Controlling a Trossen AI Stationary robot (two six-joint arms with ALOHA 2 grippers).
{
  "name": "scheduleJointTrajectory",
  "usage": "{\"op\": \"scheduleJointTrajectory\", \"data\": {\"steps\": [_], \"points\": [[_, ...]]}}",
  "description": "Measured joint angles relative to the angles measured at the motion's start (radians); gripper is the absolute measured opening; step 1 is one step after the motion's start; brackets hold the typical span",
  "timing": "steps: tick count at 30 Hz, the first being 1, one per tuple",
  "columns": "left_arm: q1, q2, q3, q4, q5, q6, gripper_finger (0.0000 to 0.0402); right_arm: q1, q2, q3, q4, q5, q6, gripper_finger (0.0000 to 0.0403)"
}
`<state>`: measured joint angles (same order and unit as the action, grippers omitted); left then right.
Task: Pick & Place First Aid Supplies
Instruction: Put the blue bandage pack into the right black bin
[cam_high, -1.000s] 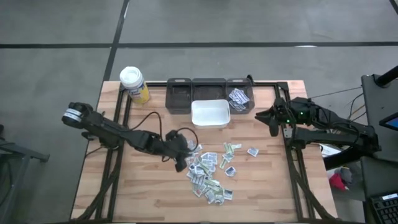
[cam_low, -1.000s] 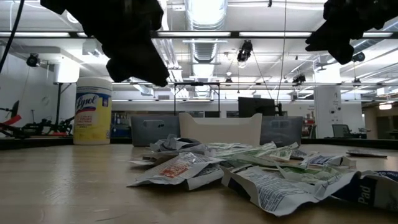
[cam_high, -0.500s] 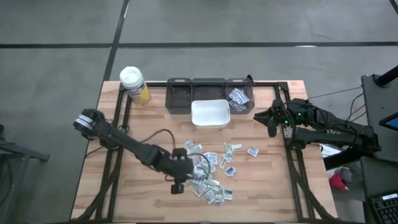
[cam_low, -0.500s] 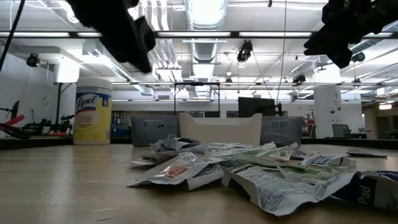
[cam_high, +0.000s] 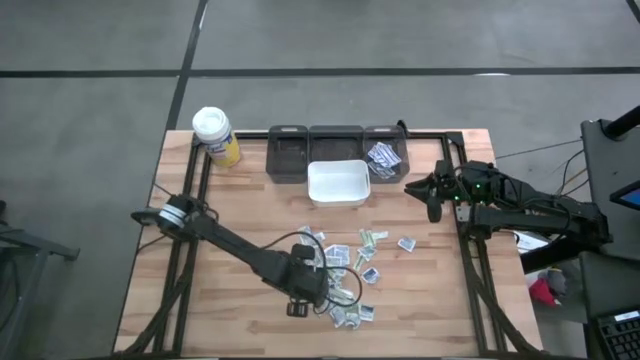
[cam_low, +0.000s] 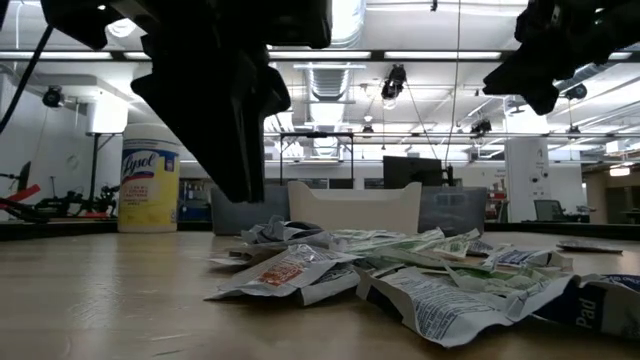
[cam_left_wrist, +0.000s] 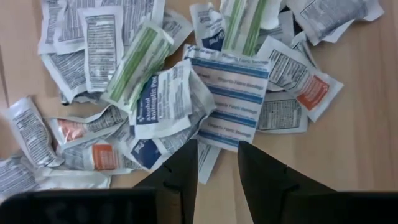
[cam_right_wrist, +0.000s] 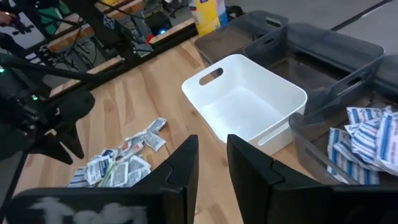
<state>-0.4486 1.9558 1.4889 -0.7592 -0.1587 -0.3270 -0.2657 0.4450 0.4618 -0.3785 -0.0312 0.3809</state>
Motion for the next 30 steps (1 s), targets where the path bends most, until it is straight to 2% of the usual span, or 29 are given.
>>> {"op": "scheduleJointTrajectory", "data": {"steps": [6,15,30], "points": [[-0.004,0.002,-0.003,-0.001,-0.051,-0.015,0.0112,0.0,-0.006,-0.067,0.075,0.0,-0.003,0.0092],[-0.03,0.002,-0.006,0.011,-0.055,0.01,0.0112,0.0,-0.006,-0.129,0.135,-0.001,0.009,0.009],[-0.071,0.052,-0.007,0.073,-0.051,0.013,0.0112,0.0,-0.006,-0.124,0.135,0.001,0.004,0.0082]]}}
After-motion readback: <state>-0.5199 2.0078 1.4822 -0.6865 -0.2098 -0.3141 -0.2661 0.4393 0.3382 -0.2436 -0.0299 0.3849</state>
